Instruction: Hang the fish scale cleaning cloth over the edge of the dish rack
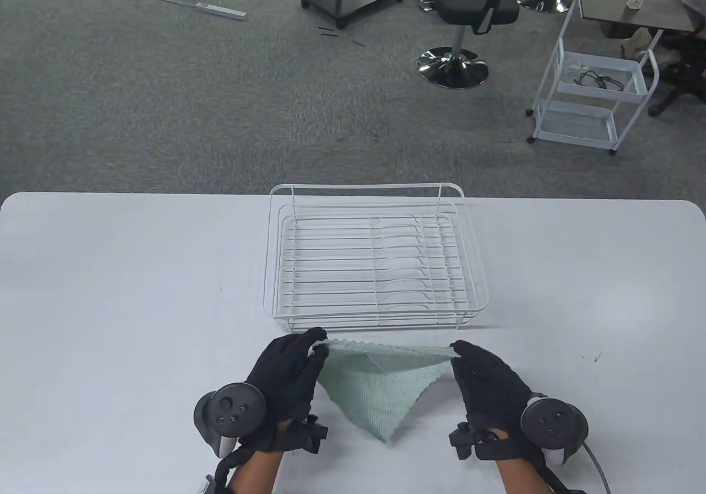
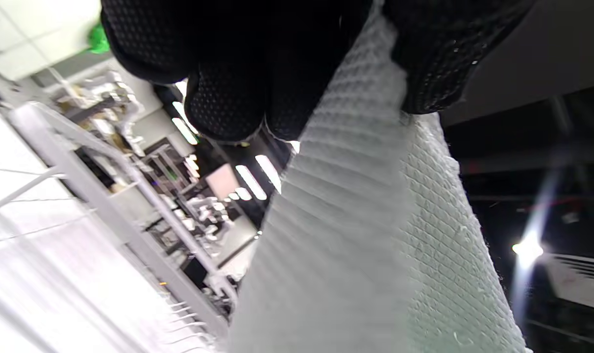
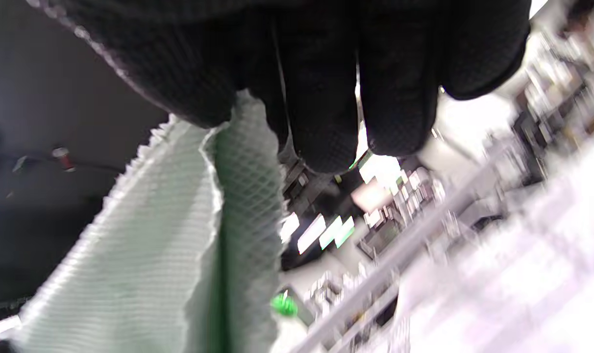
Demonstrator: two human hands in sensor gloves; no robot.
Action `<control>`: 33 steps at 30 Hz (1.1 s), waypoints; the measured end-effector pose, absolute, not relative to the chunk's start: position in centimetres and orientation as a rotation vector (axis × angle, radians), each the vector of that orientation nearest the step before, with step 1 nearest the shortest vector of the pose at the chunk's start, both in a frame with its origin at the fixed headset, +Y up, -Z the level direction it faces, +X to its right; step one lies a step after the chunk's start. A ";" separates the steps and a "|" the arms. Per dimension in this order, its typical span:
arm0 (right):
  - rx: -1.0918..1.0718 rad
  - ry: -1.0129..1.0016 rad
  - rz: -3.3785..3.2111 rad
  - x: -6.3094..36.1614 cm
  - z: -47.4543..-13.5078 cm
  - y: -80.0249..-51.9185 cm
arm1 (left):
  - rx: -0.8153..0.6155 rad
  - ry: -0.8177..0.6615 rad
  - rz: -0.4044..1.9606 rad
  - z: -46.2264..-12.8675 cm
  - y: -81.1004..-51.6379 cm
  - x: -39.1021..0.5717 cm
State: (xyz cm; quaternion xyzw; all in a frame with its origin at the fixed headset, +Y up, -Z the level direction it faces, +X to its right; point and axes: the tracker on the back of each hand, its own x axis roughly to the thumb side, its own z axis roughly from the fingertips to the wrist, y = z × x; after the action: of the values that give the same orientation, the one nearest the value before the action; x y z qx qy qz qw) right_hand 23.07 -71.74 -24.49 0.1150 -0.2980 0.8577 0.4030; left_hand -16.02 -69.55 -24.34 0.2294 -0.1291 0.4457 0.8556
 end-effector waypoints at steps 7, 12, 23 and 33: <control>0.413 -0.971 2.103 24.2 -22.7 -69.1 | 0.494 -0.391 0.825 -23.7 -68.2 -16.2; 0.485 -0.680 2.030 23.7 -23.5 -69.4 | 0.510 -0.367 0.809 -23.6 -68.0 -16.1; 0.489 -0.585 2.000 24.0 -23.7 -69.8 | 0.515 -0.390 0.806 -23.6 -67.8 -16.7; 0.433 -0.815 2.329 23.2 -24.7 -64.4 | 0.462 -0.348 0.569 -25.4 -64.4 -16.9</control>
State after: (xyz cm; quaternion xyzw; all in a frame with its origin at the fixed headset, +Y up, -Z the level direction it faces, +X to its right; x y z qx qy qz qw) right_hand 23.20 -64.35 -24.75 0.1641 -0.3089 0.8831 0.3127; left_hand -16.88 -64.42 -25.40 0.2245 -0.1692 0.2767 0.9189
